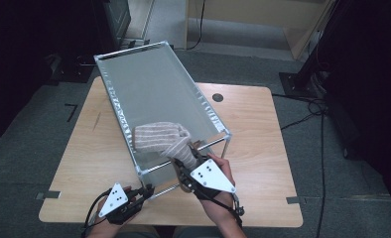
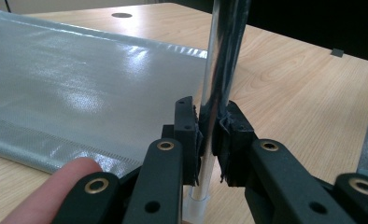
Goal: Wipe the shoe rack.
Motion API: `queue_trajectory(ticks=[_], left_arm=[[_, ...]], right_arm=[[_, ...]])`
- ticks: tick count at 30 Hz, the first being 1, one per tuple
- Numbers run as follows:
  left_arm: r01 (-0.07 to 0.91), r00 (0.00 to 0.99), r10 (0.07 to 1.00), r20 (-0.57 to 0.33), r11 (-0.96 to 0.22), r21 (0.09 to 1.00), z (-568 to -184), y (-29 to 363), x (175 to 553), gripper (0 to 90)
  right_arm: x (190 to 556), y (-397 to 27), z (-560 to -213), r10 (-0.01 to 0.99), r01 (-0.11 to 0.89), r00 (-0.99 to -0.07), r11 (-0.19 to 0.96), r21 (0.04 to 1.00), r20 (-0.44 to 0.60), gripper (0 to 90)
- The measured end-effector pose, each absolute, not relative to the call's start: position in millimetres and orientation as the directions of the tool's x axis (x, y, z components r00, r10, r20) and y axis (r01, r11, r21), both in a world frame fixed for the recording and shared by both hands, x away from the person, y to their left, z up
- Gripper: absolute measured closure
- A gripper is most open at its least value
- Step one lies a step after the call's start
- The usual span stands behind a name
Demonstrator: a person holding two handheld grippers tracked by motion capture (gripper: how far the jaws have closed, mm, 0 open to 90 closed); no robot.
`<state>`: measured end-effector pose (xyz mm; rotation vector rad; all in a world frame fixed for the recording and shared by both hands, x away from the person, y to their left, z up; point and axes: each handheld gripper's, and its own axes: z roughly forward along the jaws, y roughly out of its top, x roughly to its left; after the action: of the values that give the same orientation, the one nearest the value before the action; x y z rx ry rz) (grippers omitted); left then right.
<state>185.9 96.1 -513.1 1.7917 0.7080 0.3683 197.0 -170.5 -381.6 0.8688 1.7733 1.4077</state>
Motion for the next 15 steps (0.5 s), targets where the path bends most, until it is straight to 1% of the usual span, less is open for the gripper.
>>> queue_trajectory(ticks=[8, 10, 12, 15], left_arm=[[0.281, 0.774, 0.625, -0.100, -0.197, 0.939, -514, 96, 186, 80.4], [0.283, 0.774, 0.624, -0.102, -0.197, 0.939, -513, 96, 186, 80.4], [0.284, 0.774, 0.624, -0.105, -0.195, 0.939, -514, 97, 187, 80.4], [0.286, 0.775, 0.622, -0.108, -0.193, 0.939, -514, 97, 187, 80.4]], right_arm=[[217, -216, -382, 0.922, 0.110, -0.380, 0.129, 0.985, -0.078, 58.9], [220, -225, -383, 0.935, 0.118, -0.350, 0.099, 0.988, -0.052, 59.6], [220, -227, -384, 0.933, 0.120, -0.358, 0.074, 0.990, -0.026, 59.9], [214, -218, -386, 0.926, 0.104, -0.375, 0.100, 0.990, -0.055, 60.3]])
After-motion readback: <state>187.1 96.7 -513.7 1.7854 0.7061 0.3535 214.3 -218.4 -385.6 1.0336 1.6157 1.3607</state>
